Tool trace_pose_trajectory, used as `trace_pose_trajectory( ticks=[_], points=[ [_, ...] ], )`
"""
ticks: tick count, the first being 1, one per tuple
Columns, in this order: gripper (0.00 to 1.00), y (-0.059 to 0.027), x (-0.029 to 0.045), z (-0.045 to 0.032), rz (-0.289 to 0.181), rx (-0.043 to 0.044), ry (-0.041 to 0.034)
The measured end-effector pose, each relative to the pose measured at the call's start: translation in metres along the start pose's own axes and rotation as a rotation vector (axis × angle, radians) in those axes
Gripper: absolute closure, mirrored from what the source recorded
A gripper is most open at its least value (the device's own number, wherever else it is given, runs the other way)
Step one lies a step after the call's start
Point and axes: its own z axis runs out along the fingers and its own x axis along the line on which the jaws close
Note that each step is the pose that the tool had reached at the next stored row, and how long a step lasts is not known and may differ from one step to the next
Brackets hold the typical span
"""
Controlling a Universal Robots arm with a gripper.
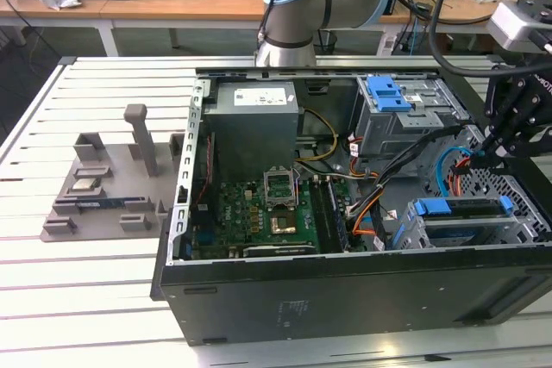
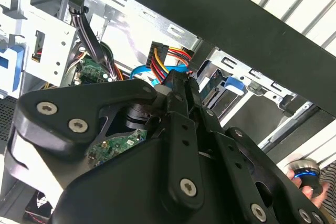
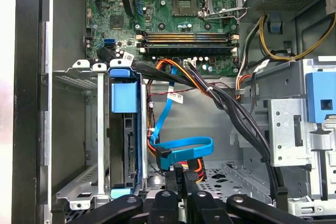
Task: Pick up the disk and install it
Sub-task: 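Insert the first disk wire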
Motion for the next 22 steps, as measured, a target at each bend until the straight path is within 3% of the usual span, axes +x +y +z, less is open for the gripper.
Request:
trace_pose_trajectory(
  ticks=[6,22],
  points=[
    [0.83,0.0027,0.0046,0.0001,0.000,0.0000,-0.0001],
    [0.83,0.0221,0.0229,0.0018,0.000,0.0000,-0.0002]
  ],
)
